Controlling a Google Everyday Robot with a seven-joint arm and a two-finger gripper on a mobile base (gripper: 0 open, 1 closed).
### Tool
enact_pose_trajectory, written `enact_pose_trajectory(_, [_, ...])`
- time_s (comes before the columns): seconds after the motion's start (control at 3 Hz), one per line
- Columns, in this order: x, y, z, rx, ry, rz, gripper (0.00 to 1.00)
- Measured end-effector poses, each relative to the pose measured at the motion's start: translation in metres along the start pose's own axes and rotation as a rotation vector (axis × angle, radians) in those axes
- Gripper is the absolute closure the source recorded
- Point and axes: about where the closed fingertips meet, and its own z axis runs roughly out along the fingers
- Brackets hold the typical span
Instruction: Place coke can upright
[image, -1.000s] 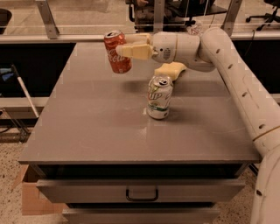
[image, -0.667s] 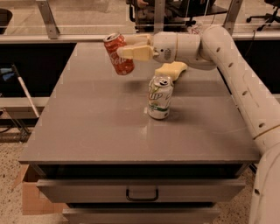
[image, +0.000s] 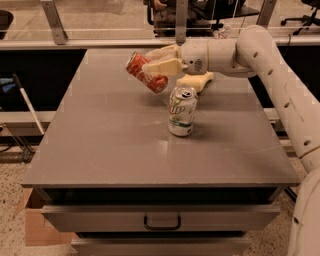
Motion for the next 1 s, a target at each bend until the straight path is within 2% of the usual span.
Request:
enact_pose_trajectory(0.33, [0.0098,-0.0003,-0.0001,0.001,-0.011,0.017,1.0])
enact_pose_trajectory(1.0, [0.0132,-0.0016,0.0031,-0.022,-0.019,0.02,0.53])
